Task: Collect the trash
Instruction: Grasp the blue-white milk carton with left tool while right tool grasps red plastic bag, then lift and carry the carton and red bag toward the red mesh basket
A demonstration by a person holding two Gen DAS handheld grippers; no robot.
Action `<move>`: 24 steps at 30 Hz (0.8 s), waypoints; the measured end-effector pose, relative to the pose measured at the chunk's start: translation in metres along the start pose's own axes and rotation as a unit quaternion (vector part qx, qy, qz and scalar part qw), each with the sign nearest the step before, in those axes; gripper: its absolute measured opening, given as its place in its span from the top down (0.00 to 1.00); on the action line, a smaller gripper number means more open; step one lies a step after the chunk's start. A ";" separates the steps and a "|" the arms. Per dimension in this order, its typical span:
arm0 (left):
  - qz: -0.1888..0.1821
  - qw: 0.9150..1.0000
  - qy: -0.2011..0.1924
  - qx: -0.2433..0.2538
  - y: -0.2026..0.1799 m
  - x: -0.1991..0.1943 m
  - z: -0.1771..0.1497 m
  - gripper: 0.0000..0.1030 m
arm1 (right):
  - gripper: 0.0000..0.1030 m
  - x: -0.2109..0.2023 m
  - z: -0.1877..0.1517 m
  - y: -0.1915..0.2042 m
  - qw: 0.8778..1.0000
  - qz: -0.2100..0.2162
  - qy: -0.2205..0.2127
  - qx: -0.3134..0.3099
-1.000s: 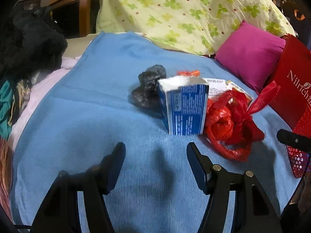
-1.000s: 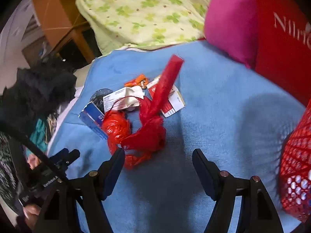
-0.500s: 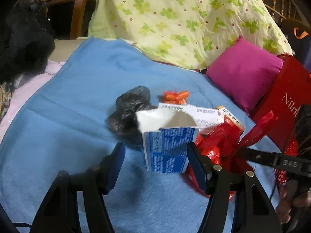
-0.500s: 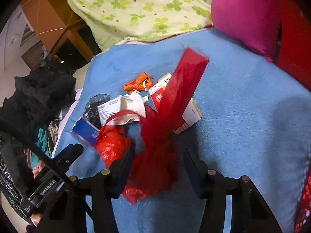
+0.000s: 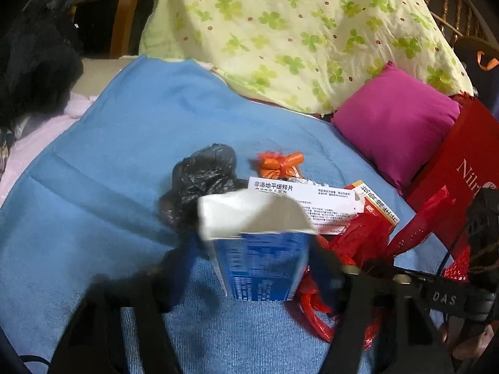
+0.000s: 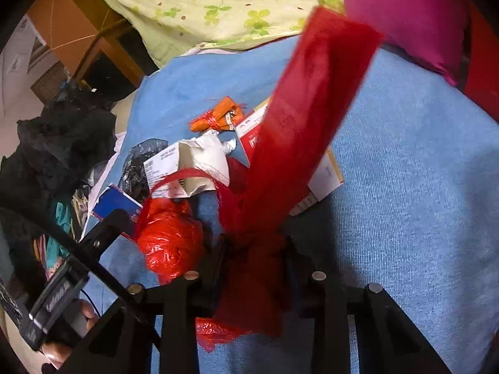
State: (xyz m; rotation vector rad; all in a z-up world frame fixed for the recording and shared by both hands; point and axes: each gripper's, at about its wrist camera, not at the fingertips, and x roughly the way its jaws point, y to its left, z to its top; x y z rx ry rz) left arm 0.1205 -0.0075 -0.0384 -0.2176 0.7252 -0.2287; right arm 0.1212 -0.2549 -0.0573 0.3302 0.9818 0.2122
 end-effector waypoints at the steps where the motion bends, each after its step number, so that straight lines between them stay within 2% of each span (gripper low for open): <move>1: 0.002 1.000 0.000 0.000 0.000 0.000 0.000 0.44 | 0.67 -0.001 -0.001 0.003 1.000 -0.002 -0.002 -0.008; 9: 0.004 0.999 -0.019 0.037 -0.011 -0.012 -0.003 0.44 | 0.68 -0.008 -0.008 0.027 0.998 -0.021 -0.019 -0.063; 19: 0.001 1.000 -0.026 0.012 0.002 -0.041 -0.005 0.44 | 0.68 -0.034 -0.021 0.040 0.992 -0.025 -0.055 -0.106; 24: 0.010 0.999 -0.041 0.028 -0.002 -0.055 -0.011 0.44 | 0.67 -0.049 -0.028 0.045 0.990 -0.016 -0.072 -0.122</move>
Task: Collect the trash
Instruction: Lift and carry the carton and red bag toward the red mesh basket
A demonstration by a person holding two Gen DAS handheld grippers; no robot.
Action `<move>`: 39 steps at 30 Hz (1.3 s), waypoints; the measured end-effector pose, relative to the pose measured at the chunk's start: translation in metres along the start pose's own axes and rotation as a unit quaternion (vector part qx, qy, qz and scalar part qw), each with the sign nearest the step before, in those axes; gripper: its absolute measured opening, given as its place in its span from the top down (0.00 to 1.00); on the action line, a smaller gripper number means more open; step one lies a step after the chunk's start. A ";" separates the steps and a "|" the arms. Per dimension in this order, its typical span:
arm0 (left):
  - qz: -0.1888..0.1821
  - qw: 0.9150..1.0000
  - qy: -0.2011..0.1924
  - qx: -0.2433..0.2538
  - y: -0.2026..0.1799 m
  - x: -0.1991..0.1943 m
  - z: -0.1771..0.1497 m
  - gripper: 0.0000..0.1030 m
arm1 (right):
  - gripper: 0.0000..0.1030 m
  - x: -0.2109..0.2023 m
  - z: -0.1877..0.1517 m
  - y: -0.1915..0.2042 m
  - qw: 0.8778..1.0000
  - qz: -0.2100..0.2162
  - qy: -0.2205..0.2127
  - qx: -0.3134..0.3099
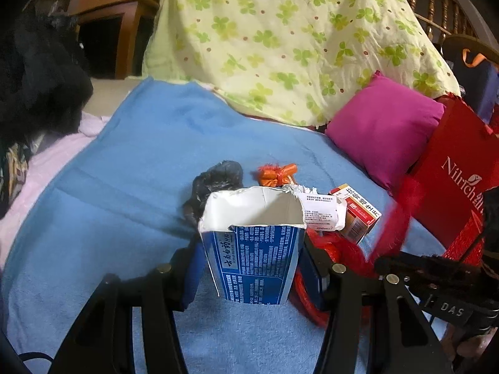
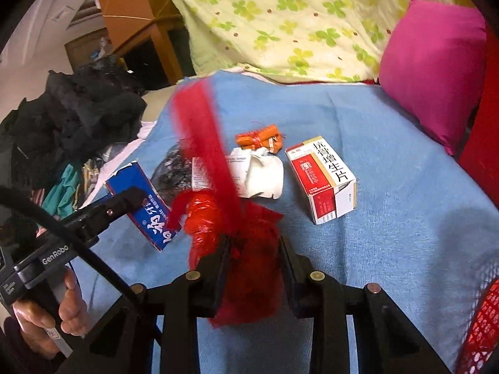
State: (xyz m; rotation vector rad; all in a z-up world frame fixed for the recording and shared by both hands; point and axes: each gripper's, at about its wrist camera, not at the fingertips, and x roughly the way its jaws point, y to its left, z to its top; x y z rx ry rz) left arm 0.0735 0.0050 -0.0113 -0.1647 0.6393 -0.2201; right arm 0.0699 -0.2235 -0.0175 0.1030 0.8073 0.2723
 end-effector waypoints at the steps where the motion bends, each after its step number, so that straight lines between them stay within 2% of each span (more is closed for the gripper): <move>1: 0.004 1.000 -0.003 0.006 -0.001 -0.002 -0.001 0.44 | 0.67 -0.002 -0.001 0.001 1.000 0.000 -0.003 -0.003; 5: 0.009 1.000 -0.007 0.009 -0.002 -0.006 -0.001 0.44 | 0.67 -0.007 -0.005 0.001 1.000 -0.005 0.002 -0.008; 9: 0.011 1.000 -0.005 0.000 0.002 -0.005 -0.001 0.44 | 0.66 -0.005 -0.006 -0.014 1.000 -0.009 0.022 0.019; 10: 0.012 1.000 -0.003 -0.003 0.003 -0.004 -0.001 0.44 | 0.63 -0.003 -0.005 -0.018 0.999 -0.015 0.027 0.025; 11: 0.013 1.000 -0.001 -0.006 0.003 -0.003 -0.001 0.44 | 0.48 -0.002 -0.005 -0.022 0.999 -0.017 0.031 0.032; 13: 0.010 1.000 0.002 -0.013 0.004 -0.002 -0.001 0.44 | 0.31 -0.001 -0.004 -0.028 0.998 -0.008 0.031 0.046; 16: 0.008 1.000 0.005 -0.017 0.006 0.000 -0.001 0.44 | 0.31 0.003 -0.002 -0.027 0.999 -0.005 0.024 0.036; 18: 0.009 1.000 0.006 -0.015 0.006 0.000 -0.001 0.44 | 0.31 0.013 -0.003 -0.023 0.999 -0.015 0.035 0.027; 20: 0.008 1.000 0.008 -0.014 0.006 0.001 -0.001 0.44 | 0.38 0.027 -0.003 -0.021 0.998 -0.022 0.052 0.030; 21: 0.008 1.000 0.009 -0.014 0.006 0.002 -0.001 0.44 | 0.46 0.034 -0.004 -0.022 0.997 -0.022 0.064 0.035; 22: 0.009 1.000 0.009 -0.014 0.007 0.002 -0.001 0.44 | 0.61 0.044 -0.005 -0.023 0.996 -0.018 0.080 0.040; 24: 0.009 1.000 0.009 -0.014 0.008 0.001 -0.001 0.44 | 0.63 0.055 -0.007 -0.025 0.994 -0.017 0.096 0.049; 26: 0.008 1.000 0.009 -0.015 0.008 0.001 -0.001 0.44 | 0.70 0.057 -0.008 -0.023 0.994 -0.018 0.095 0.041; 32: 0.012 1.000 -0.002 -0.012 0.007 -0.005 -0.001 0.44 | 0.71 0.024 -0.004 -0.005 0.999 -0.031 0.034 -0.015; 39: 0.006 1.000 -0.011 0.010 -0.007 -0.014 -0.005 0.44 | 0.71 -0.019 0.002 0.013 0.996 -0.051 -0.023 -0.065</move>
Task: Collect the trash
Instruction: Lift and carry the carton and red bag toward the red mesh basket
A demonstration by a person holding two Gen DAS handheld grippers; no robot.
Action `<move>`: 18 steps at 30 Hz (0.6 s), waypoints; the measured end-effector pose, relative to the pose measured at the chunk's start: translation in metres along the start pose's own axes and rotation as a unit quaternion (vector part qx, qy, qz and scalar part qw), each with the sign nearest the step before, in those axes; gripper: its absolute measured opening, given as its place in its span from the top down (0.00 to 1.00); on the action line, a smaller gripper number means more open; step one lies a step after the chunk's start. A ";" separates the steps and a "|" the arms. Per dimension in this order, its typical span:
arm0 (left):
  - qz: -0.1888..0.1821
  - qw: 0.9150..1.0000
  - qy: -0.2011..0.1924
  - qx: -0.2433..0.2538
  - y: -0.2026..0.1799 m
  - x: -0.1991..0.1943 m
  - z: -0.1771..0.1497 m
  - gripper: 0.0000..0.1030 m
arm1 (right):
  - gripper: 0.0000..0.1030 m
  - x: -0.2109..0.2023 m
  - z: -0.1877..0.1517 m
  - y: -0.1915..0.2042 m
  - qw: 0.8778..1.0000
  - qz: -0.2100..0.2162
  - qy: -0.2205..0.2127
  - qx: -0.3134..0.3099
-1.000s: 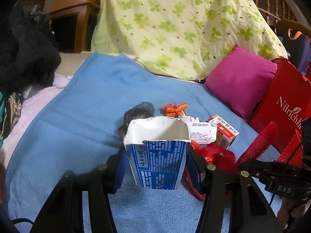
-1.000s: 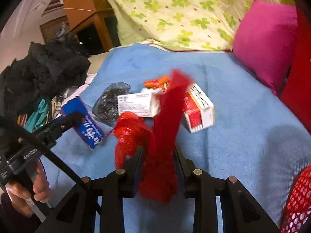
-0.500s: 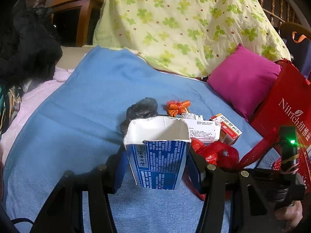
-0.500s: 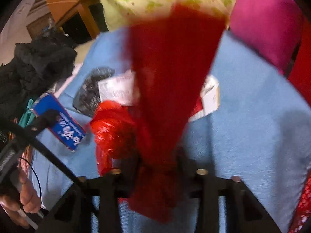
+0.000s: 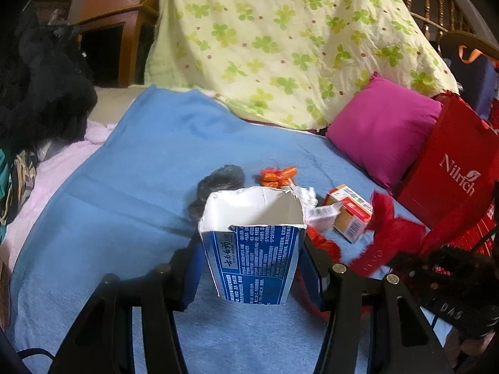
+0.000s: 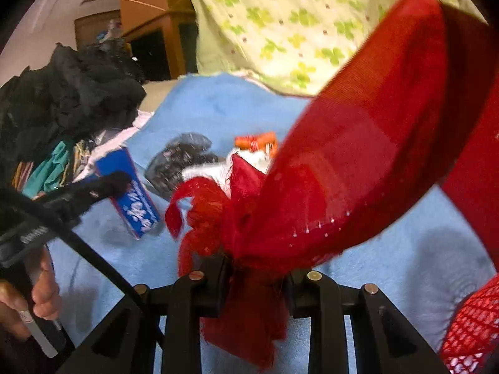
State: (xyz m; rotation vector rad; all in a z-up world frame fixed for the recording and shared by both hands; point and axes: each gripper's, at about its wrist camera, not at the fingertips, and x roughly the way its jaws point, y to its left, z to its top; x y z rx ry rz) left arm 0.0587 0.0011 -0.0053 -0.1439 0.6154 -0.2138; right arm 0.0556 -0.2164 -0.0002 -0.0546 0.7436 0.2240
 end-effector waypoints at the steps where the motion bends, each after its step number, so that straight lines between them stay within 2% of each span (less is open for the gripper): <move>1: -0.003 1.000 -0.001 0.006 -0.005 -0.003 -0.001 0.44 | 0.71 -0.006 0.001 0.000 1.000 -0.002 -0.007 -0.004; 10: -0.043 0.999 -0.009 0.001 -0.031 -0.036 -0.015 0.44 | 0.71 -0.040 0.007 -0.013 0.999 -0.013 -0.042 -0.003; 18: -0.064 0.998 -0.025 0.012 -0.063 -0.061 -0.002 0.44 | 0.71 -0.073 0.003 -0.029 0.997 -0.023 -0.077 0.006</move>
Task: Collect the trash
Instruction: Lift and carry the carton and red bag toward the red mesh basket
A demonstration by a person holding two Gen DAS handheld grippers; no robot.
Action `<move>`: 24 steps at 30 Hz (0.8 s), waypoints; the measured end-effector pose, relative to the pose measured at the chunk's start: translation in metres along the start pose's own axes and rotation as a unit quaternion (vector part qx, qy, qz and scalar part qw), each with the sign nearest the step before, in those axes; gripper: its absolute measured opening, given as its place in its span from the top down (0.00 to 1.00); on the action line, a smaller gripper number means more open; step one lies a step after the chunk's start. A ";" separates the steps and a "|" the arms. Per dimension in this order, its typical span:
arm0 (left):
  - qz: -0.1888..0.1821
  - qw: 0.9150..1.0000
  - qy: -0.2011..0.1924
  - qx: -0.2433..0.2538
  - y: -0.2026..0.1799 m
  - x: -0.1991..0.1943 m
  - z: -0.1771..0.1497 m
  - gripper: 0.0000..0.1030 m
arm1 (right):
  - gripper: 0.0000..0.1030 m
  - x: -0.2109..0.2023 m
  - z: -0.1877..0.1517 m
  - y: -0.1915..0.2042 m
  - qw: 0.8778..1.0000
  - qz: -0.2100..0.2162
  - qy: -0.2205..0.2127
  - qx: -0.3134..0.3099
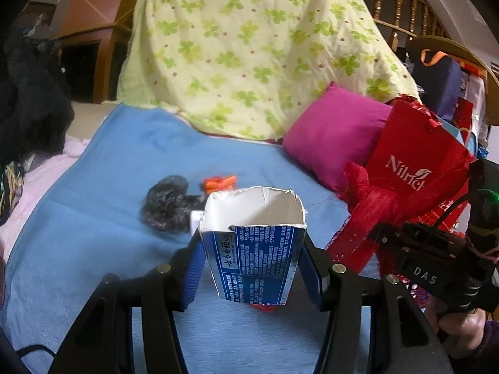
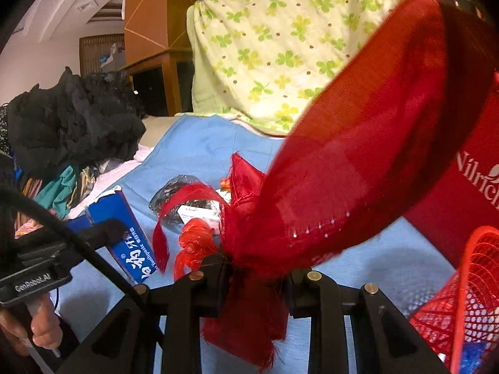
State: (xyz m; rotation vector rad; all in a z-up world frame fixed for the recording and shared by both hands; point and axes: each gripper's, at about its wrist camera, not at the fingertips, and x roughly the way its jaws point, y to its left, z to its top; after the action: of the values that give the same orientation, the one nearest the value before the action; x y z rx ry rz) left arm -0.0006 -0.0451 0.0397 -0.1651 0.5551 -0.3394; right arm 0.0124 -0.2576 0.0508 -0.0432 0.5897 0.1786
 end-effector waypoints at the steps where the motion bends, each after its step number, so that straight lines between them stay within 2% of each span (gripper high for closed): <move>1: -0.003 1.000 -0.001 0.003 -0.005 -0.001 0.002 0.44 | 0.71 -0.005 0.001 -0.001 1.000 -0.003 -0.004 -0.002; 9: -0.018 0.999 0.003 0.037 -0.044 -0.005 0.010 0.44 | 0.71 -0.042 -0.001 -0.010 0.999 -0.014 -0.033 0.007; 16: -0.030 0.998 0.005 0.057 -0.072 -0.008 0.016 0.44 | 0.71 -0.059 0.003 -0.033 0.998 -0.026 -0.051 0.021; 24: -0.049 0.995 0.010 0.082 -0.108 -0.006 0.017 0.44 | 0.71 -0.087 -0.008 -0.061 0.996 -0.041 -0.065 0.042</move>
State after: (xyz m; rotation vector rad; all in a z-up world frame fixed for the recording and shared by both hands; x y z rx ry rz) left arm -0.0249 -0.1425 0.0830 -0.0314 0.5372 -0.4804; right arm -0.0520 -0.3316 0.0923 0.0264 0.4646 0.0762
